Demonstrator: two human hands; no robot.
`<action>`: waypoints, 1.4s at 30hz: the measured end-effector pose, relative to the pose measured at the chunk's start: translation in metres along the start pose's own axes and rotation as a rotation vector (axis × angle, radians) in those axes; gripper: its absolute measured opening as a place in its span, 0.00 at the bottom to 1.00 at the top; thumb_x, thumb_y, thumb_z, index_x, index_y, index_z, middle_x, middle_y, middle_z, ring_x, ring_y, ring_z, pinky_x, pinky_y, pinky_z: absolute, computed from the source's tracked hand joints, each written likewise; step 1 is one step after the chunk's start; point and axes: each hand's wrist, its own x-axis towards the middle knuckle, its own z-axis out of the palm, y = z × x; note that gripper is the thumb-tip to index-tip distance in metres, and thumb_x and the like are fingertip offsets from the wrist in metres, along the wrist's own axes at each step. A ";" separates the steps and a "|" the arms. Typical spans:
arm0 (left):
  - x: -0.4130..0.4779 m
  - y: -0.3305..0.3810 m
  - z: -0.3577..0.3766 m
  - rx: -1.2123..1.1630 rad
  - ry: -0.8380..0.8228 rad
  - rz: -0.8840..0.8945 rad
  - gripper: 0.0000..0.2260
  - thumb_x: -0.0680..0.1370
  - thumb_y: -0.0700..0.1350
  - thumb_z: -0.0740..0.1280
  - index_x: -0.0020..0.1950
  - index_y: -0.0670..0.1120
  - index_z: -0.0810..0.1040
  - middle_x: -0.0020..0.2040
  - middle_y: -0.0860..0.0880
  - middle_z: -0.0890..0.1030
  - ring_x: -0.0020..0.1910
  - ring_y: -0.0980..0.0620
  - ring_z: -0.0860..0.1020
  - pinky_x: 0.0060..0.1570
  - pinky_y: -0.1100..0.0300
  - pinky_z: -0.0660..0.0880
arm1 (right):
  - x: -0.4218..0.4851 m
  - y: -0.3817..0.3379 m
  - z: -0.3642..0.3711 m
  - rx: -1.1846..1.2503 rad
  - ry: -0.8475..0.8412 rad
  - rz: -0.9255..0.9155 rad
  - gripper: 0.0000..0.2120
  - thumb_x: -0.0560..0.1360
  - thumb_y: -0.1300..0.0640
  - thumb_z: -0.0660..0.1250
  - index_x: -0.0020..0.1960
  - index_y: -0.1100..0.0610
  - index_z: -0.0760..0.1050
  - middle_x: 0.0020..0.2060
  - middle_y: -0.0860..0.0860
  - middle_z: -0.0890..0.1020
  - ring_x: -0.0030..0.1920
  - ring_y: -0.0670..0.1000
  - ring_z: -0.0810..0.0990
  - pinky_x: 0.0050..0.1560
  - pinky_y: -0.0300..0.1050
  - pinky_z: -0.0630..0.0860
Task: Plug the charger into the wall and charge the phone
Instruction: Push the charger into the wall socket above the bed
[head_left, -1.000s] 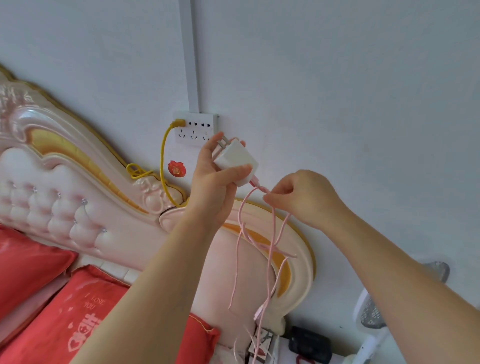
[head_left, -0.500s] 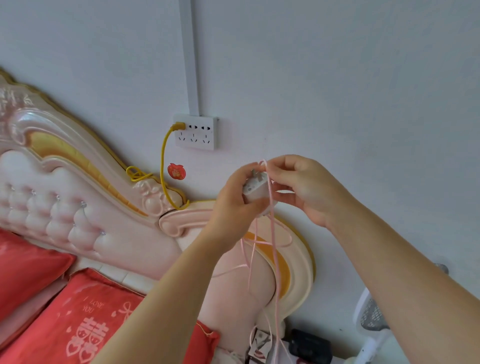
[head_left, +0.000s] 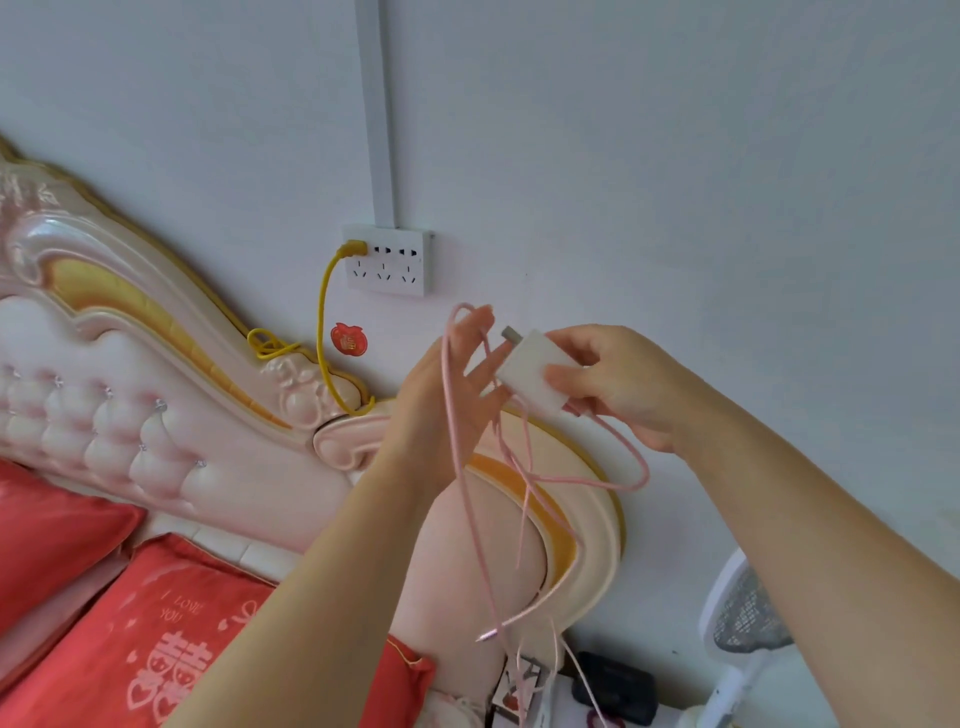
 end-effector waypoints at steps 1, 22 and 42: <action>0.001 0.001 -0.006 -0.006 0.033 -0.019 0.25 0.69 0.51 0.68 0.64 0.44 0.70 0.62 0.49 0.73 0.56 0.48 0.77 0.54 0.51 0.75 | 0.000 0.001 -0.004 0.038 0.046 0.008 0.14 0.75 0.65 0.63 0.60 0.57 0.73 0.39 0.48 0.79 0.30 0.43 0.75 0.29 0.33 0.72; -0.016 -0.065 -0.033 1.231 0.297 0.051 0.16 0.74 0.32 0.58 0.58 0.46 0.73 0.59 0.46 0.77 0.58 0.49 0.74 0.53 0.62 0.68 | 0.012 -0.044 -0.044 0.644 0.461 -0.218 0.15 0.76 0.64 0.62 0.62 0.58 0.69 0.48 0.52 0.78 0.44 0.52 0.80 0.39 0.45 0.79; -0.024 -0.056 -0.010 1.036 0.061 0.439 0.10 0.75 0.41 0.66 0.47 0.58 0.74 0.34 0.60 0.82 0.33 0.60 0.78 0.41 0.58 0.76 | 0.026 0.023 -0.048 0.529 0.484 -0.086 0.13 0.76 0.65 0.62 0.58 0.54 0.68 0.51 0.51 0.76 0.47 0.52 0.79 0.42 0.46 0.78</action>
